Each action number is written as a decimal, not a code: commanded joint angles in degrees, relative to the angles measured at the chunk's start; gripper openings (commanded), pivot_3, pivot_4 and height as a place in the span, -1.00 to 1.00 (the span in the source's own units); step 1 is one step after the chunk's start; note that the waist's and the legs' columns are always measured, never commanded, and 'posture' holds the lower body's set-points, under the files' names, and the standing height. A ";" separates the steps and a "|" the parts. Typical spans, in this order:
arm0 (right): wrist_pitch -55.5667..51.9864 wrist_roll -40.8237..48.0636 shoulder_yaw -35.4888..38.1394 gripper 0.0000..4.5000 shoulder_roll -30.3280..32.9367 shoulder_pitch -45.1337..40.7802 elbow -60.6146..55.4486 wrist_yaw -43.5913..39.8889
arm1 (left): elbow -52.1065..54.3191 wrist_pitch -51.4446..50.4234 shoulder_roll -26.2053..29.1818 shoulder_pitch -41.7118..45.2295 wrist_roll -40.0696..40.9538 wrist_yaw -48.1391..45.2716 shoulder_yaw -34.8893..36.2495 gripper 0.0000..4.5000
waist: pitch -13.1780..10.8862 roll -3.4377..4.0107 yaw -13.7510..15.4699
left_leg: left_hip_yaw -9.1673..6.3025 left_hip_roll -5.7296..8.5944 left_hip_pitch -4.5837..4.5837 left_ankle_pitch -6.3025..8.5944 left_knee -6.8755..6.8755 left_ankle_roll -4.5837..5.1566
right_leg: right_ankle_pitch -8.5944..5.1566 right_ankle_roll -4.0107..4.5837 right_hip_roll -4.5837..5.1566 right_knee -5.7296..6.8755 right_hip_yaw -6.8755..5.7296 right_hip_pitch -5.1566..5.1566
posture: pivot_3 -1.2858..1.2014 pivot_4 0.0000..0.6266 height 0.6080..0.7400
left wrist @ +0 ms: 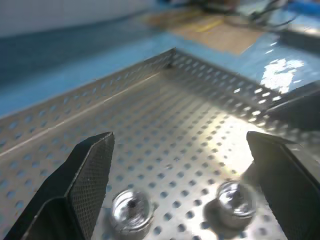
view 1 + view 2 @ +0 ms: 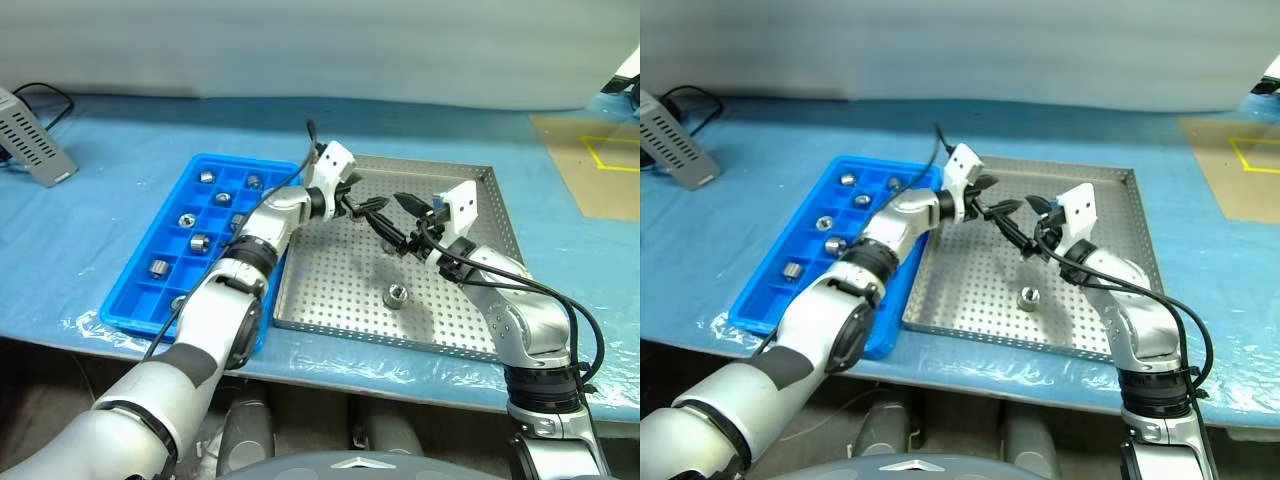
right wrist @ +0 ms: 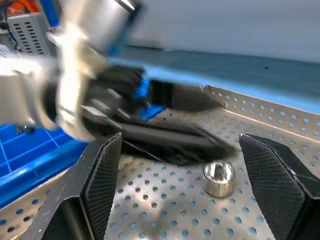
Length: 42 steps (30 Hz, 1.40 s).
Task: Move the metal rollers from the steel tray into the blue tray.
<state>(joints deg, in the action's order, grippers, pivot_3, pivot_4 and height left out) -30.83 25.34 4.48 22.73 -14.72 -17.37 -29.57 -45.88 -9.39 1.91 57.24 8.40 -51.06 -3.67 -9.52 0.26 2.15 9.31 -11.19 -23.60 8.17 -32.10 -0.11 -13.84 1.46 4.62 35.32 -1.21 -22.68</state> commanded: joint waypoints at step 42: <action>-13.26 40.73 31.16 0.74 22.90 18.35 -16.14 -0.24 | -8.44 3.22 -0.87 -4.78 -6.29 -15.22 -14.80 0.98 | 0.29 -0.05 -2.90 | 0.72 0.29 0.32 0.33 0.47 0.19 | -0.08 -0.59 -0.04 -0.71 0.64 0.06 | -0.35 -0.52 1.00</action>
<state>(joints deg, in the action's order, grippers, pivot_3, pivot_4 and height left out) -45.01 68.25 37.13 44.43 2.75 -30.92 -26.86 -53.98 -5.72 1.74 52.15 3.12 -66.15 -17.88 -9.24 0.22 -0.76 10.00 -11.02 -23.29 8.45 -31.58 0.01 -13.91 0.89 4.53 34.58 -0.72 -22.55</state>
